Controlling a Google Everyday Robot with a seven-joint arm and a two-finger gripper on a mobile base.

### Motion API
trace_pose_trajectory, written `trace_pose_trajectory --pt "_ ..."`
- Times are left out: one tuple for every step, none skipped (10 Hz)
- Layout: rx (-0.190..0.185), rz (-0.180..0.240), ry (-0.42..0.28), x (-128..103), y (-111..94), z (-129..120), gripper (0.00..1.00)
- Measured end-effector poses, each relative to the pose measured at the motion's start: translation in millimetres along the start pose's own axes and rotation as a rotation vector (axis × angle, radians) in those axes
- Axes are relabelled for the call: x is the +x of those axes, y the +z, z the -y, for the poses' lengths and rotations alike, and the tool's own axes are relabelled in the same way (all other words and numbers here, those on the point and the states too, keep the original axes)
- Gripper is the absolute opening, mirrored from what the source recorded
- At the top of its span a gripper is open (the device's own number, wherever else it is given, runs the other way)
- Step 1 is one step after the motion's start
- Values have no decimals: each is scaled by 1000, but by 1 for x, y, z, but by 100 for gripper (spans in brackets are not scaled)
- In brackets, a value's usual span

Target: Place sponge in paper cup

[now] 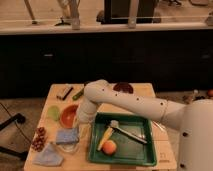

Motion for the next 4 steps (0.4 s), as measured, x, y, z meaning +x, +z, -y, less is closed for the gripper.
trace_pose_trajectory --pt "9 1 -1 -1 -2 0 1" --pt "20 2 -3 -2 -5 0 1" --pt "34 7 -8 -1 -8 0 1" --pt "43 15 -22 -2 -10 1 1"
